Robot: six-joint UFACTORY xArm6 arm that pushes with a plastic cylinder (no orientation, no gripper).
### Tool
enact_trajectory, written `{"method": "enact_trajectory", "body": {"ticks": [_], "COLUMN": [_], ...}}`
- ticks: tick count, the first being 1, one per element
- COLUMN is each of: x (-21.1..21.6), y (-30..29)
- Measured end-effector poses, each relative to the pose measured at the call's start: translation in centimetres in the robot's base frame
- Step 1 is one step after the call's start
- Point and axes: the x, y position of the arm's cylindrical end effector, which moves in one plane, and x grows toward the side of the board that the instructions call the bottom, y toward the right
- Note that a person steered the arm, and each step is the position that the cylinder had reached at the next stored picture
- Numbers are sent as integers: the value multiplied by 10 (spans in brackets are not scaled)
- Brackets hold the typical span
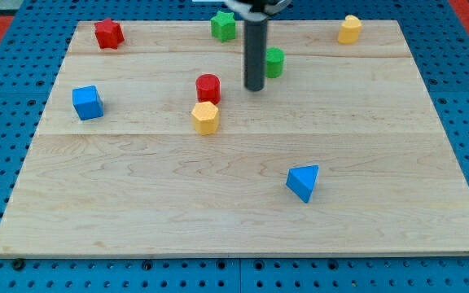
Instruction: Form a triangle with hexagon green circle and triangle
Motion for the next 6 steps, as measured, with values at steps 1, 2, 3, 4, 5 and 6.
{"method": "enact_trajectory", "body": {"ticks": [1, 2, 3, 4, 5, 6], "x": [-22, -48, -30, 14, 29, 31], "y": [-71, 9, 100, 109, 109, 46]}}
